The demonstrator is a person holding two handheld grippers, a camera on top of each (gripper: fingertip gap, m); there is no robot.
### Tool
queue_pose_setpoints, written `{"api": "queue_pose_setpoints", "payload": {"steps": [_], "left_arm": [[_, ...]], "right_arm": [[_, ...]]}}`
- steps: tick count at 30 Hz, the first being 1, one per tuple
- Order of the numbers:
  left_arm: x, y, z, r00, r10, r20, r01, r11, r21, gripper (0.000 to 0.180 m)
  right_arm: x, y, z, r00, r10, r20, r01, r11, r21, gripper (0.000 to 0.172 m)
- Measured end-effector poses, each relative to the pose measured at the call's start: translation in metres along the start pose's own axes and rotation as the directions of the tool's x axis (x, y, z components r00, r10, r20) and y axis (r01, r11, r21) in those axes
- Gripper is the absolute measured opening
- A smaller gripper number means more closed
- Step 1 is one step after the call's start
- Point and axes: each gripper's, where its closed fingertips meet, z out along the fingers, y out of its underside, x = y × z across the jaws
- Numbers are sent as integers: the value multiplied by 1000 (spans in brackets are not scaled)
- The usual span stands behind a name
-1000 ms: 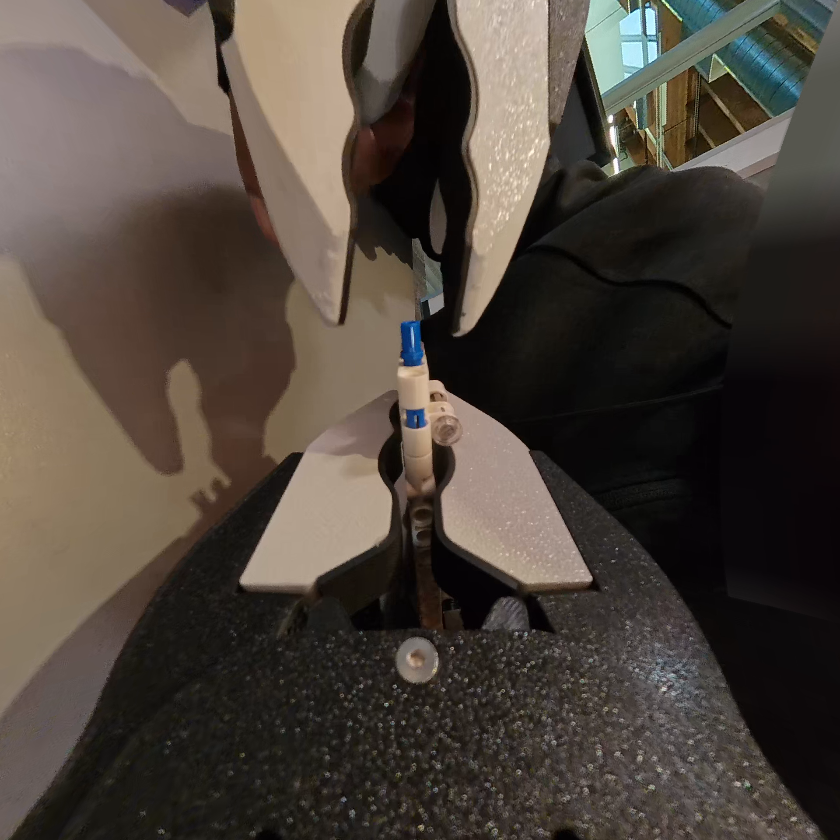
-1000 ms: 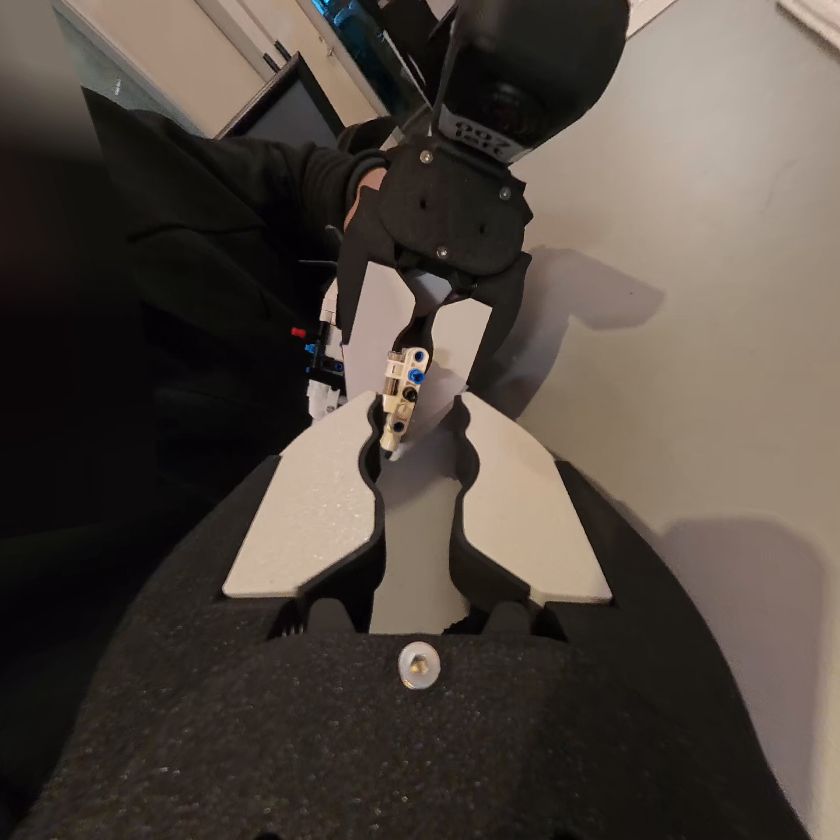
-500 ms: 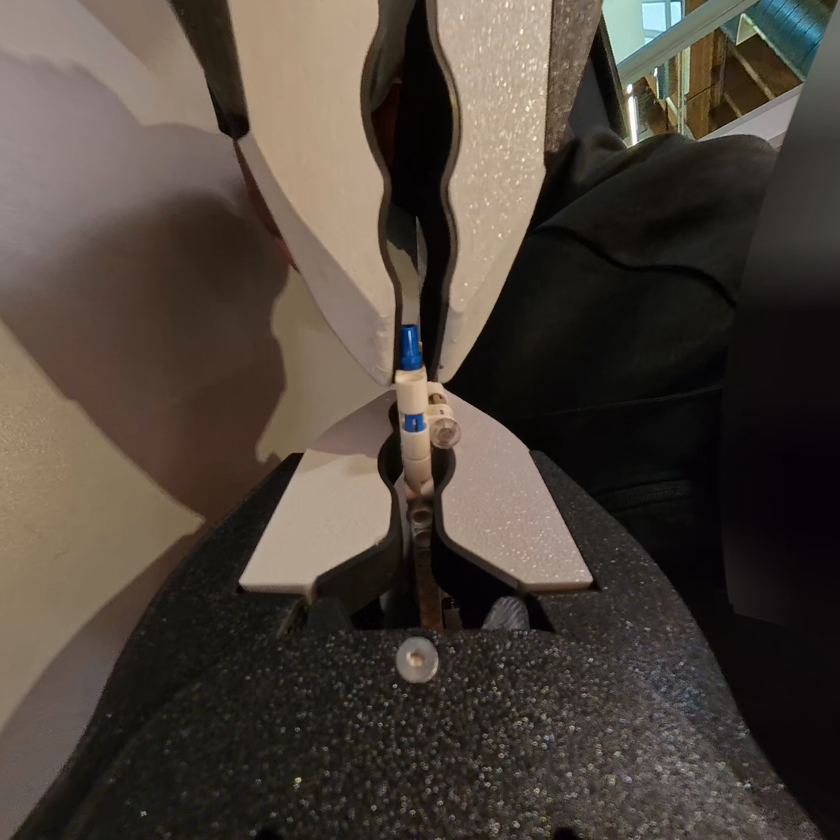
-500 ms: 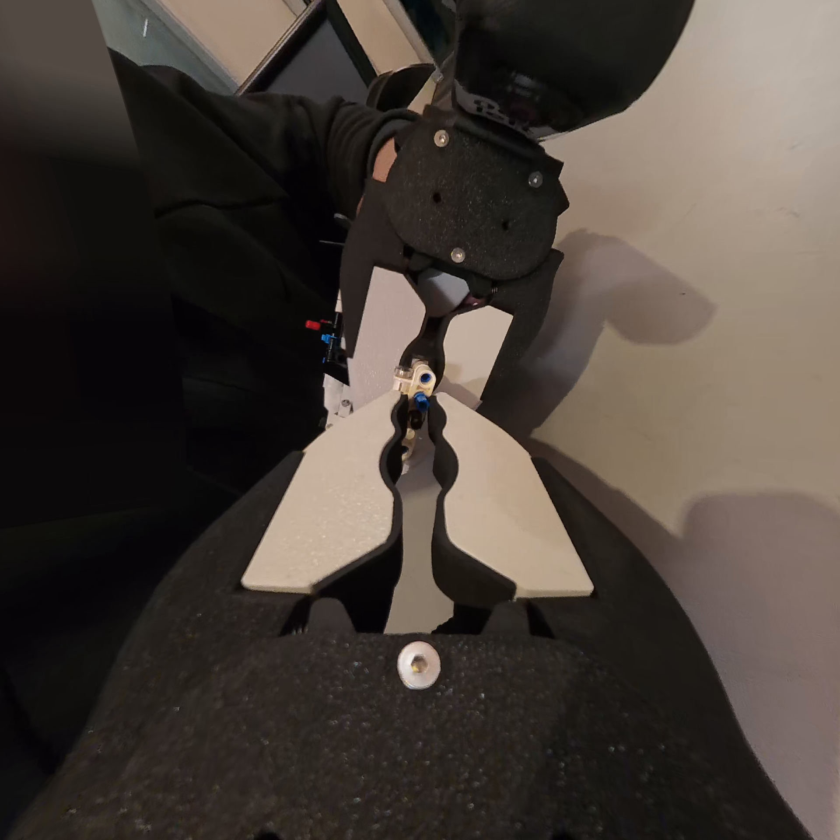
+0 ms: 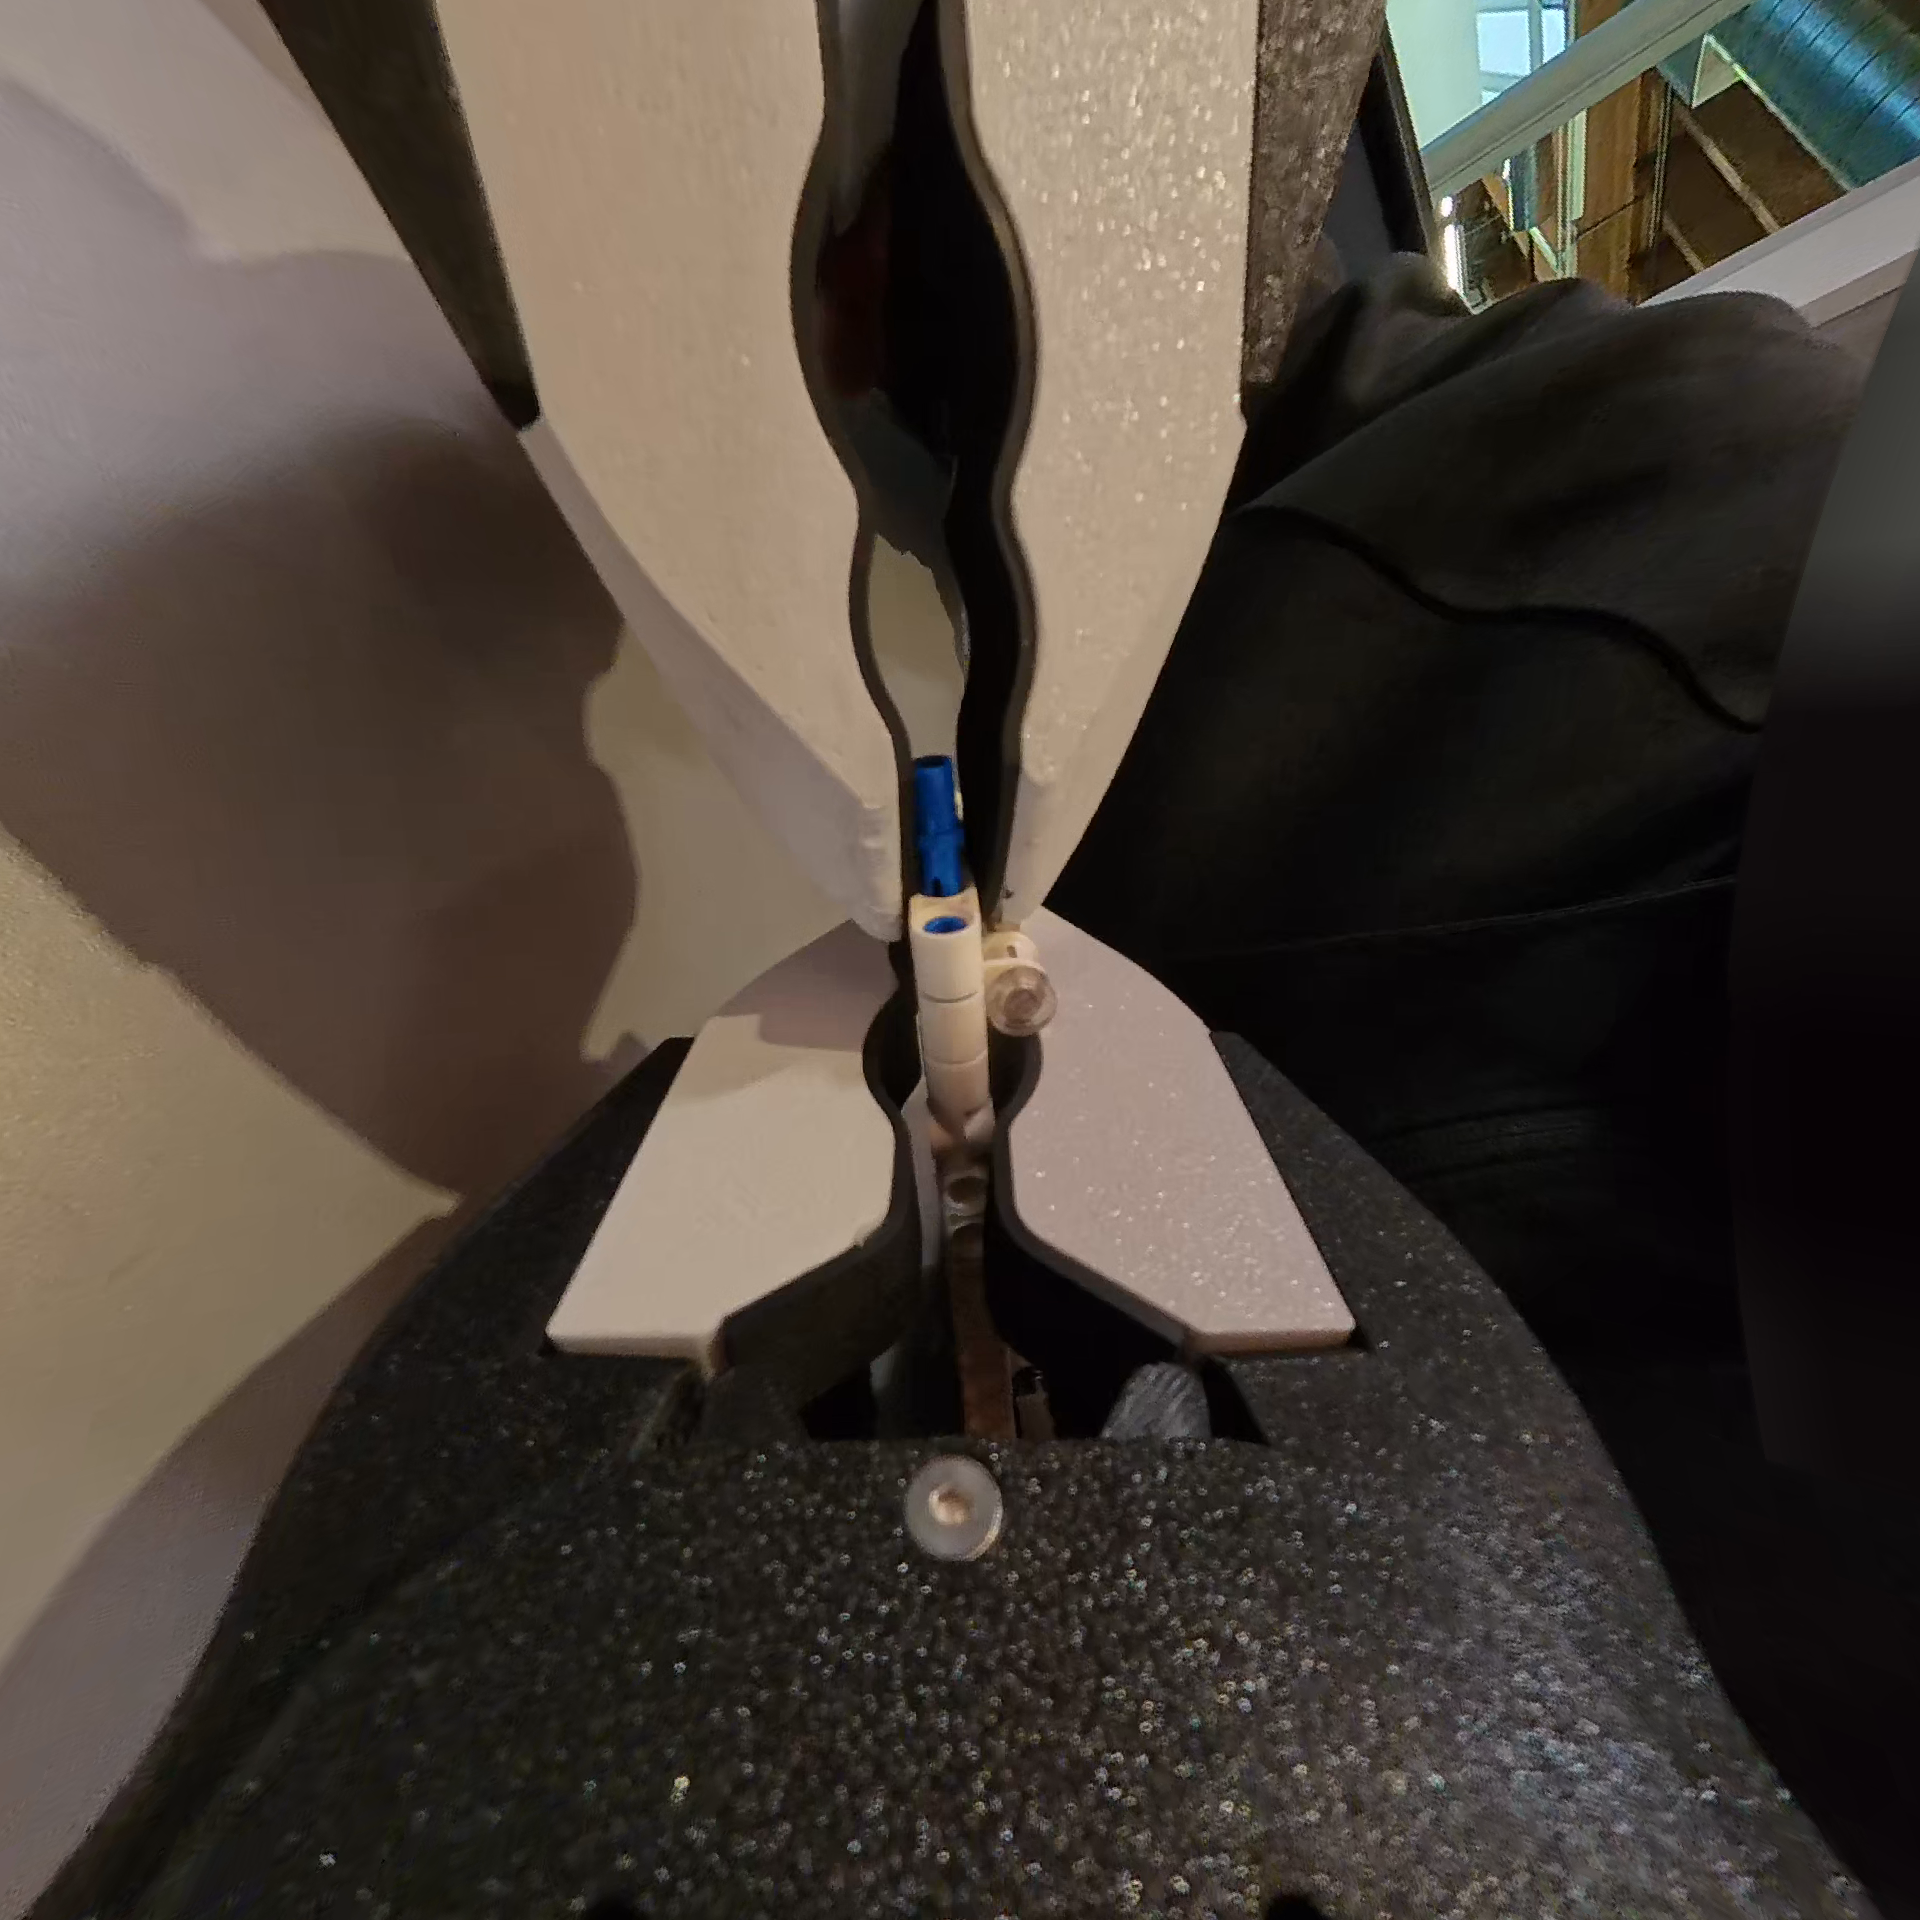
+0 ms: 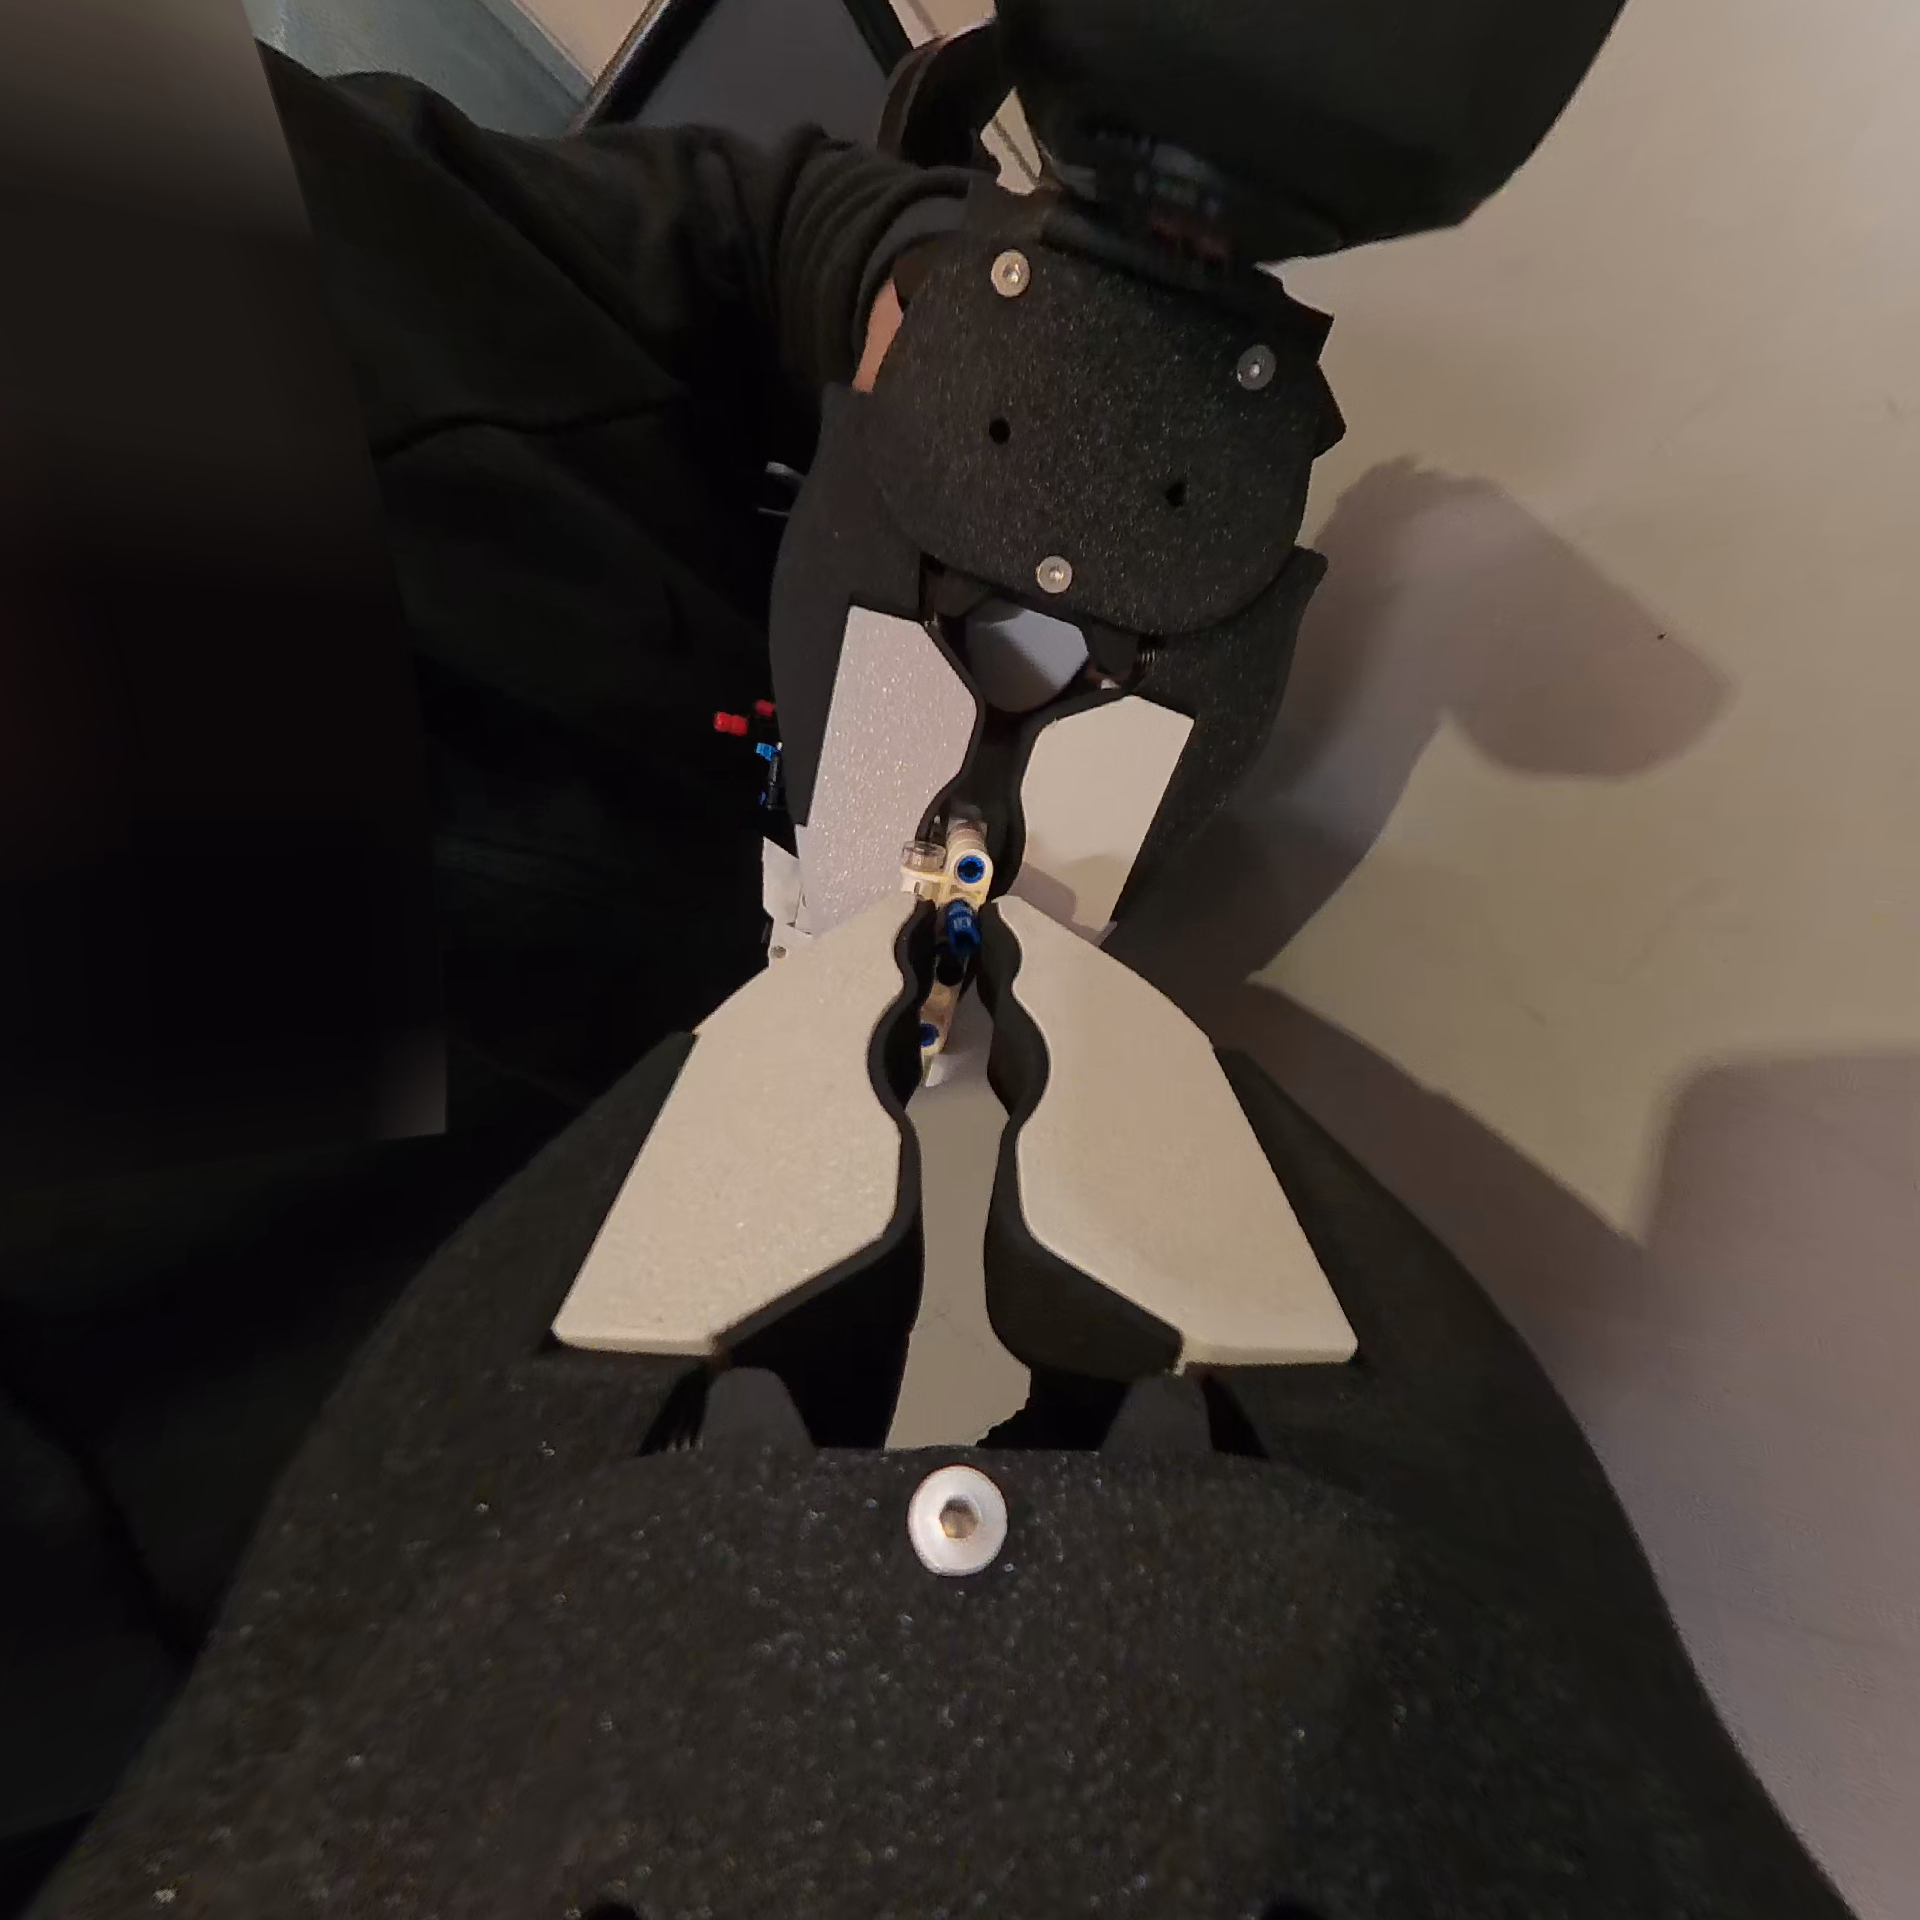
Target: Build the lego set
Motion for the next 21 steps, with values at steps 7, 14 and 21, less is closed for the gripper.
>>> {"api": "queue_pose_setpoints", "payload": {"steps": [7, 14, 21], "left_arm": [[0, -1, 1, 1000, -2, -10, 2, 1000, 6, 8], [2, -2, 0, 1000, -6, -24, 6, 1000, 21, 8], [2, -3, 0, 1000, -7, -23, 7, 1000, 18, 8]], "right_arm": [[0, 0, -1, 1000, -11, -28, 12, 999, 34, 8], [-2, -18, -39, 994, -58, -91, 75, 977, 198, 21], [0, -12, -25, 993, -81, -88, 92, 988, 122, 17]]}}
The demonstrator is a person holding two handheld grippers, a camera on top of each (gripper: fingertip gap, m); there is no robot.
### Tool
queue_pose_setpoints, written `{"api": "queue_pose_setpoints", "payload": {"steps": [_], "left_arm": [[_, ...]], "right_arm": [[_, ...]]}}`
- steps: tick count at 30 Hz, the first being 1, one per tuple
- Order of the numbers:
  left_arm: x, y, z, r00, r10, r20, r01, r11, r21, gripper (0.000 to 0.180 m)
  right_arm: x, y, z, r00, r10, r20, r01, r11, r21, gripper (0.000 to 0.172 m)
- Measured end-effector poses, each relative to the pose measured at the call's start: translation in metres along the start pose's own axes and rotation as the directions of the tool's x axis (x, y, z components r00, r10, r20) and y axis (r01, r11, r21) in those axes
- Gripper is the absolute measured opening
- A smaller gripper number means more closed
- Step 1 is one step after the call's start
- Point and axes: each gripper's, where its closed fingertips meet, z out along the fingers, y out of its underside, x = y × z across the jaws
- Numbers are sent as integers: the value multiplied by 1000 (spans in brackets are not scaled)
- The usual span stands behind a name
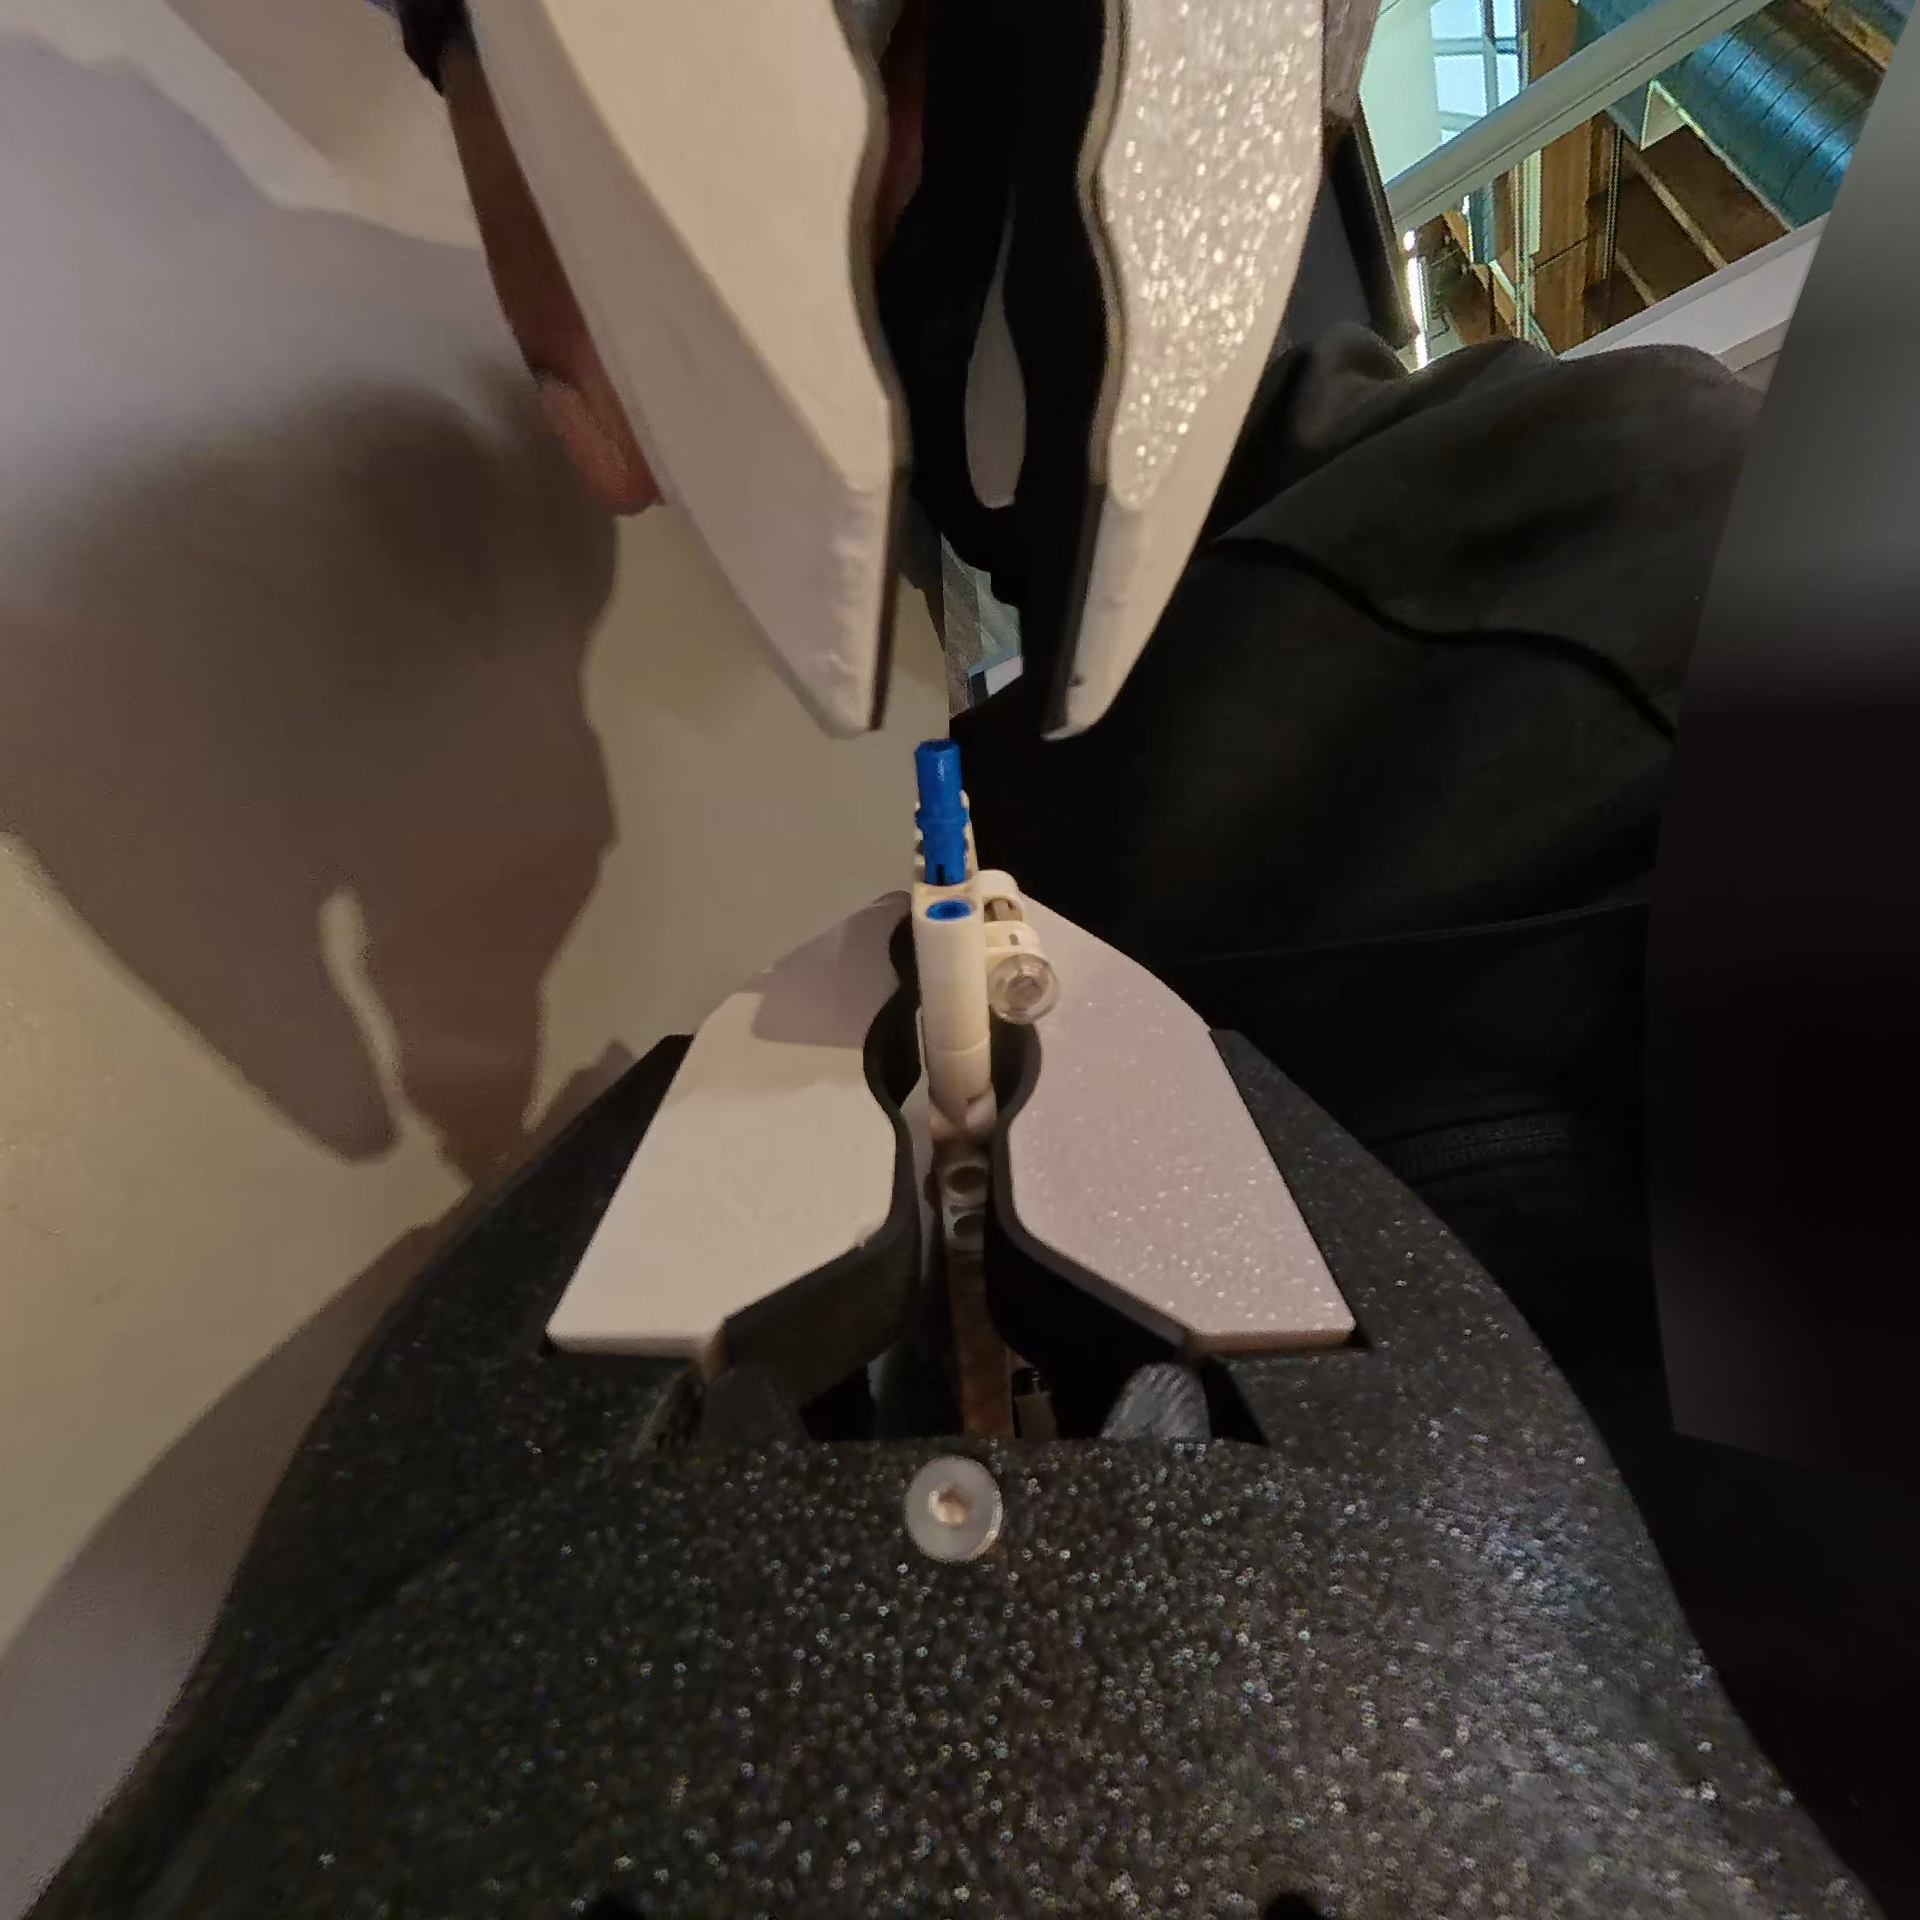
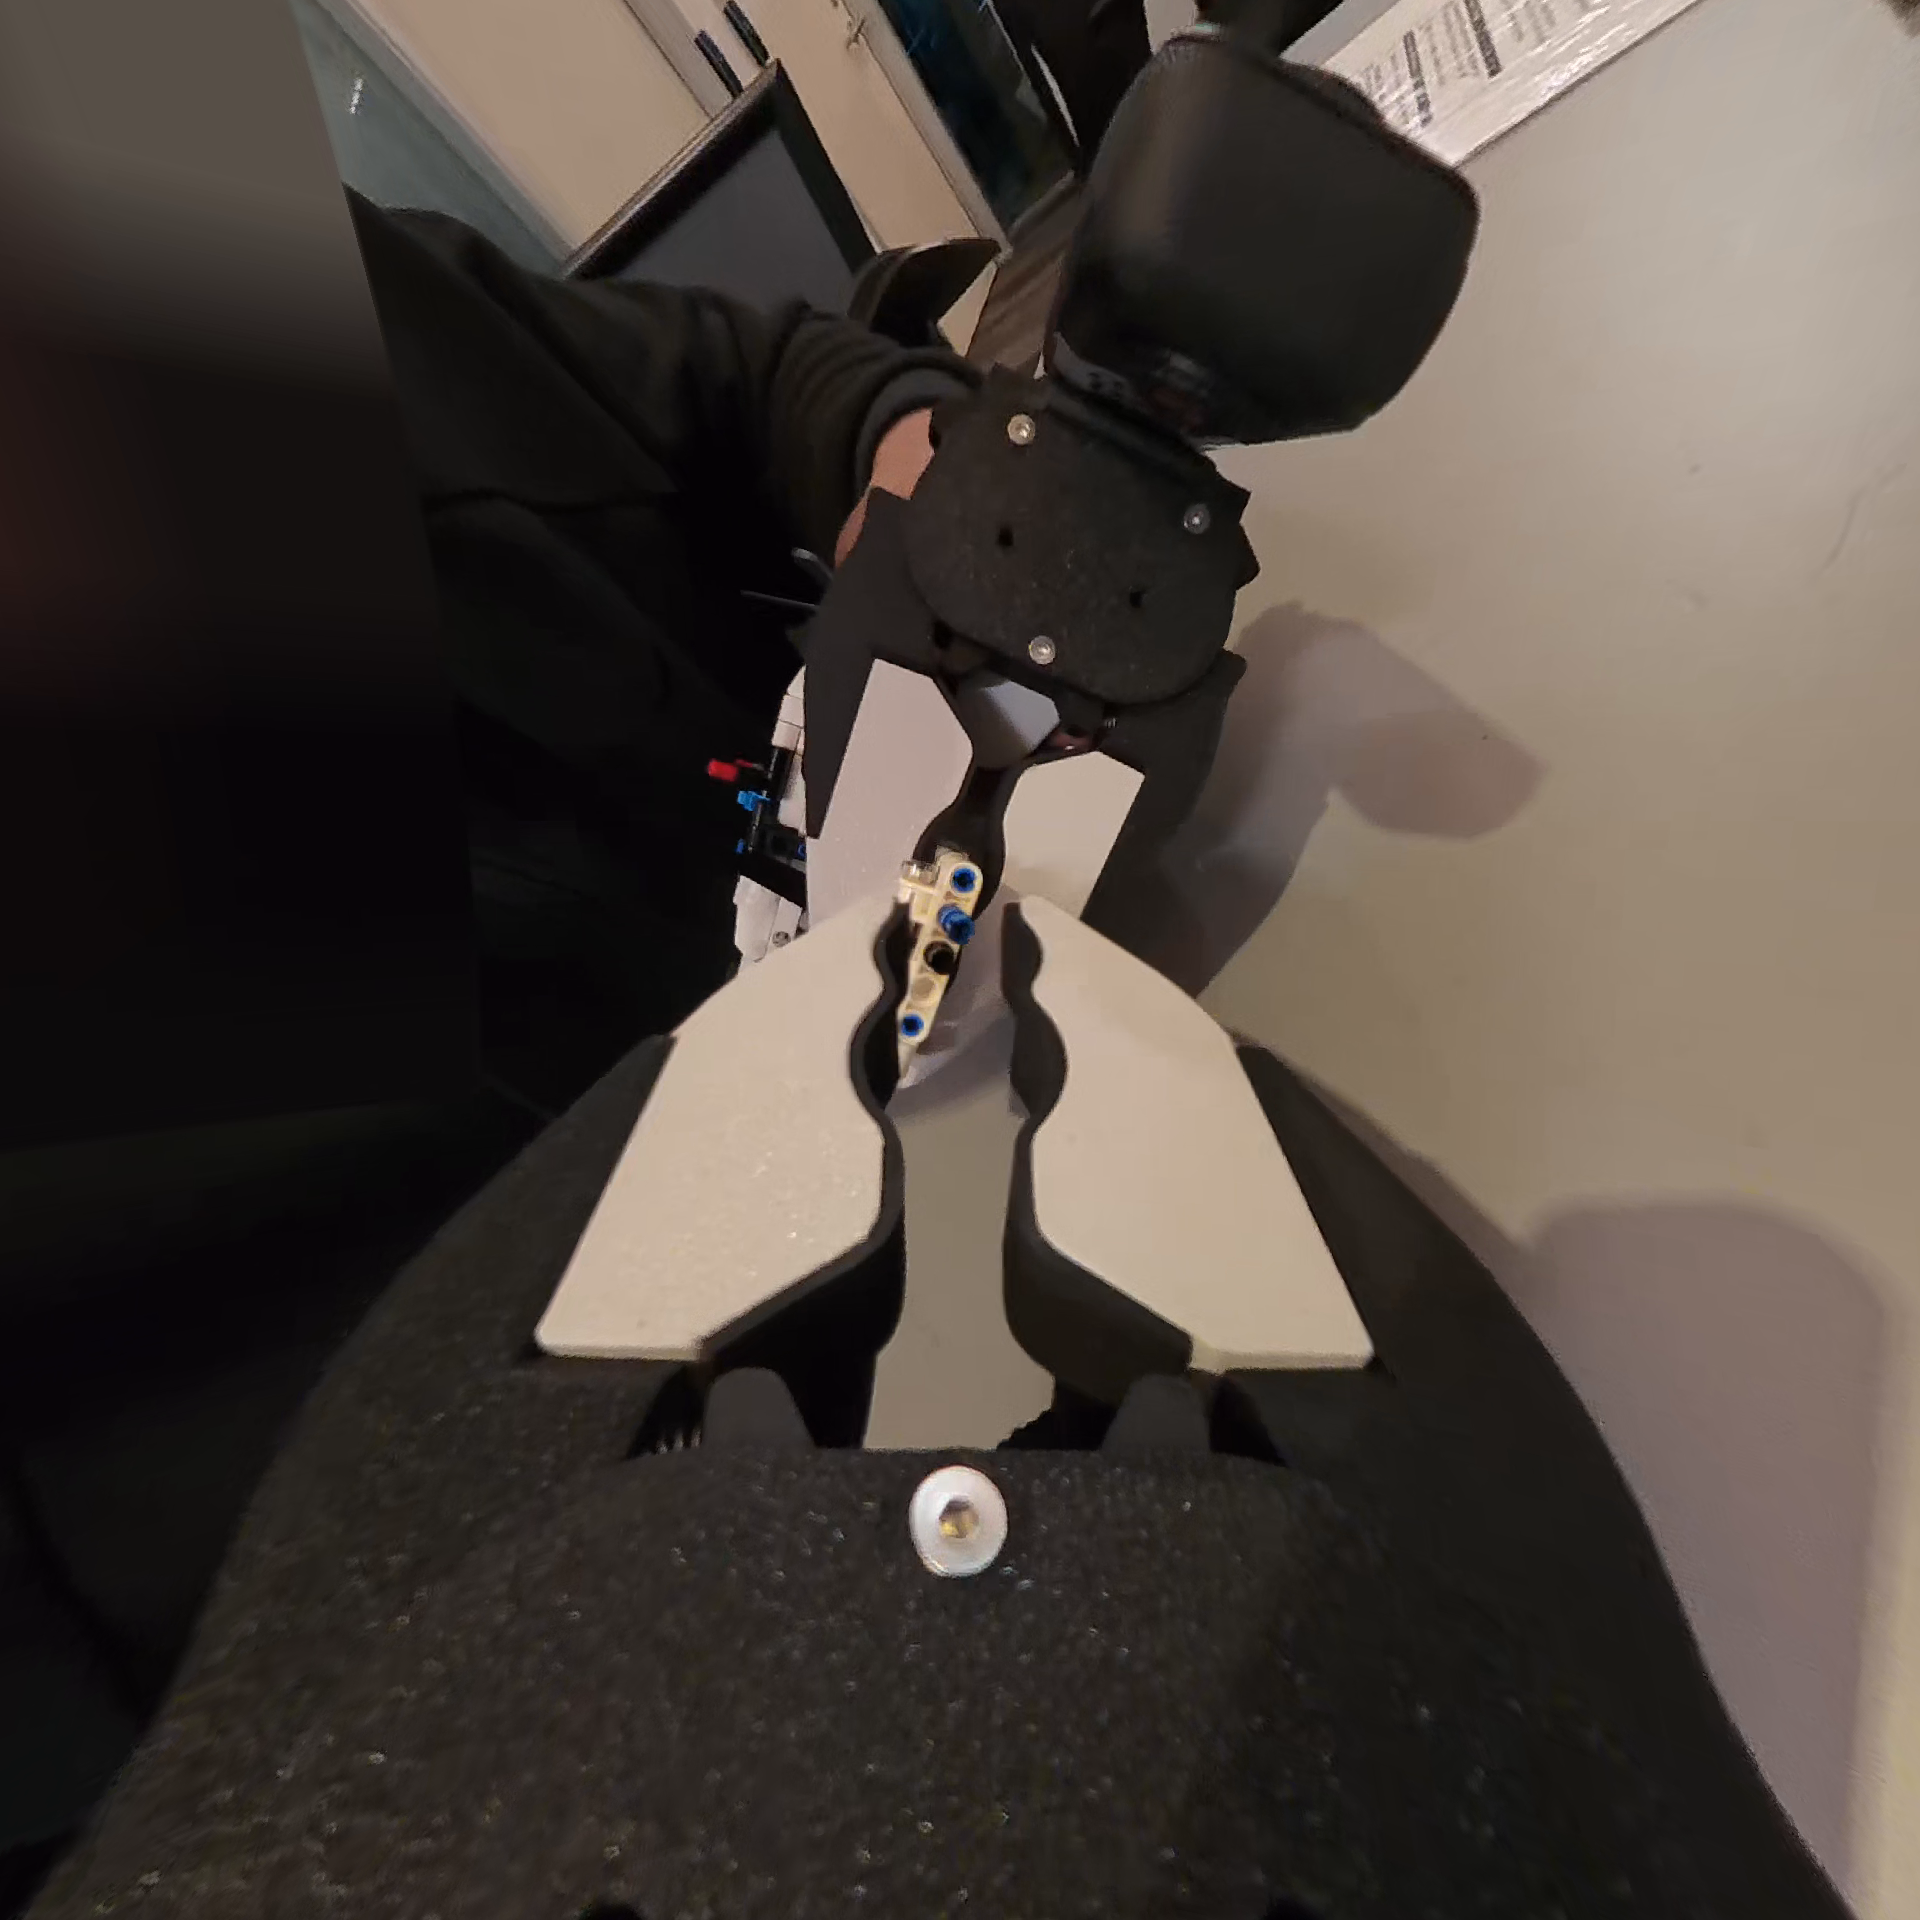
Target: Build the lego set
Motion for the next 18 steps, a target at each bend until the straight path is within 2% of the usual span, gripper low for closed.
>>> {"api": "queue_pose_setpoints", "payload": {"steps": [3, 18], "left_arm": [[0, 0, 0, 1000, -1, 2, 1, 1000, -1, 8], [-2, -2, 0, 1000, -30, -7, 30, 999, -22, 8]], "right_arm": [[3, -1, 1, 1000, -4, 2, 4, 1000, -1, 1], [4, 0, 3, 999, 25, 24, -25, 1000, 8, 0]]}}
